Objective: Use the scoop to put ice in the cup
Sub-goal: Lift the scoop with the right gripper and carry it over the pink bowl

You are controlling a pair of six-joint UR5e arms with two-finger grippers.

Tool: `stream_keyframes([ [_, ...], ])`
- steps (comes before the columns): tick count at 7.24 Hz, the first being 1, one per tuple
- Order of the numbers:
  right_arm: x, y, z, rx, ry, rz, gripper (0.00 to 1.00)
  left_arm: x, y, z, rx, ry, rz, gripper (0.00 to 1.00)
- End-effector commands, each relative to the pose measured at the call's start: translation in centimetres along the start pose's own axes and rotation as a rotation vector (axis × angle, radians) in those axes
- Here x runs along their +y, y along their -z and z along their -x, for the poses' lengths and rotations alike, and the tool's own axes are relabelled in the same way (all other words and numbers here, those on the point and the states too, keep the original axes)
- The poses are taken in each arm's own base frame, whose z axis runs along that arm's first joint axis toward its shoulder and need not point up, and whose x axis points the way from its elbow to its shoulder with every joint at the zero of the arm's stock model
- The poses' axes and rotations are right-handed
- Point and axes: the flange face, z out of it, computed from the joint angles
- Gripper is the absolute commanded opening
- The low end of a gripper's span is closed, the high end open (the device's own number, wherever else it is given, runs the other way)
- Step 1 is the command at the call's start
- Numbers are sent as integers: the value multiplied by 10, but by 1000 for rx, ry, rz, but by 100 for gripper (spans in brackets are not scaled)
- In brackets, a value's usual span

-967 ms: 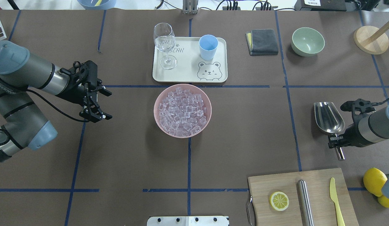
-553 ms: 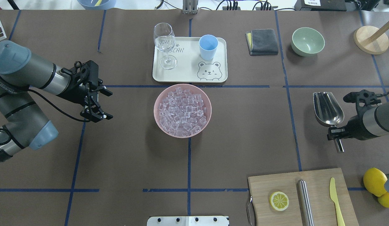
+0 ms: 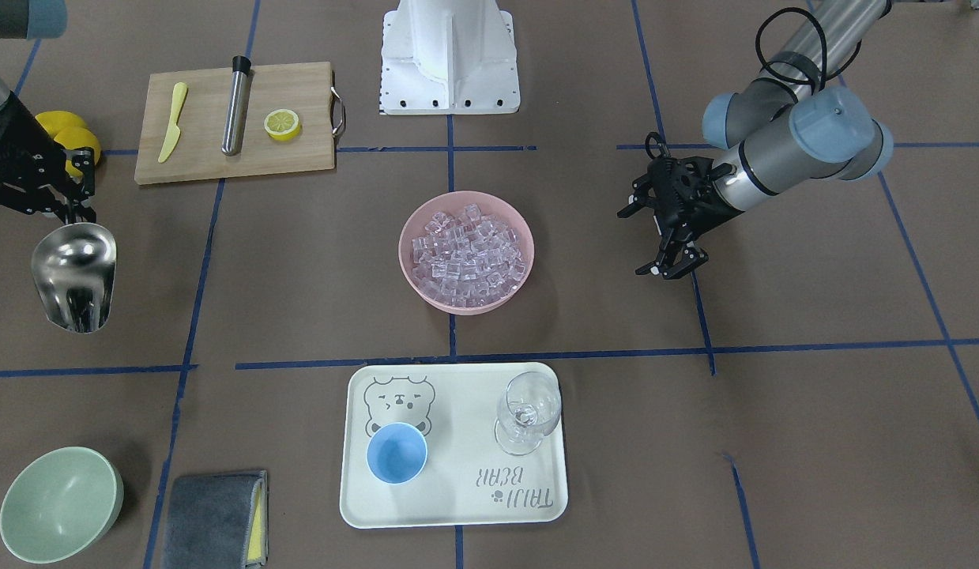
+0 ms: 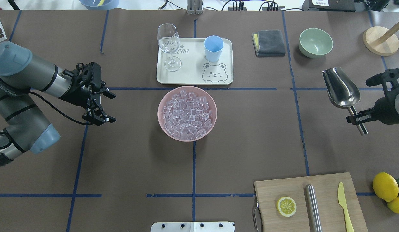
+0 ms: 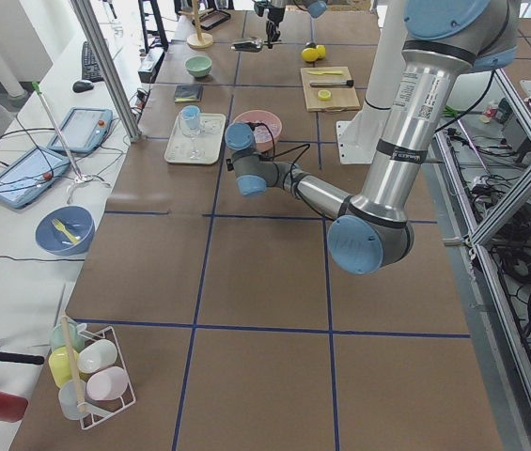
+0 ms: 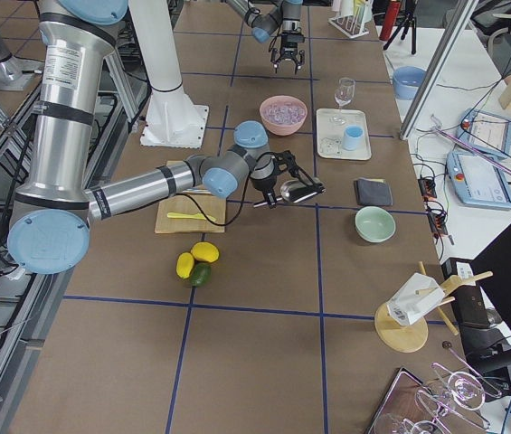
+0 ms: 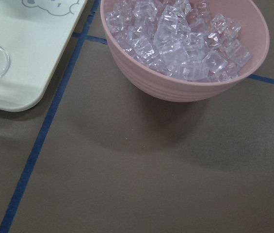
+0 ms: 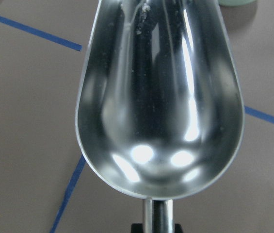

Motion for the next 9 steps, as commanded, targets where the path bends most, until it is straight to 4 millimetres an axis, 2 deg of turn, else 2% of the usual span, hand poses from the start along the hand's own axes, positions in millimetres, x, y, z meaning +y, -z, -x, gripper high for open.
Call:
stream_keyframes([
  [1, -45, 29, 16, -1, 34, -76, 0, -2, 1, -1, 0, -3, -3, 100],
  [3, -62, 40, 27, 14, 30, -75, 0, -1, 1, -1, 0, 0, -2, 100],
  [4, -60, 33, 28, 35, 116, -54, 0, 1, 0, 0, 0, 4, 2, 100],
  [5, -66, 29, 24, 91, 229, 19, 0, 2, -1, 1, -1, 3, 2, 100],
  [7, -121, 52, 38, 158, 443, 135, 0, 3, -1, 1, 0, 6, 4, 100],
  [8, -132, 60, 43, 159, 565, 167, 0, 3, -1, 1, -1, 6, 6, 100],
  [9, -144, 66, 57, 147, 647, 153, 0, 4, -1, 1, 0, 9, 7, 100],
])
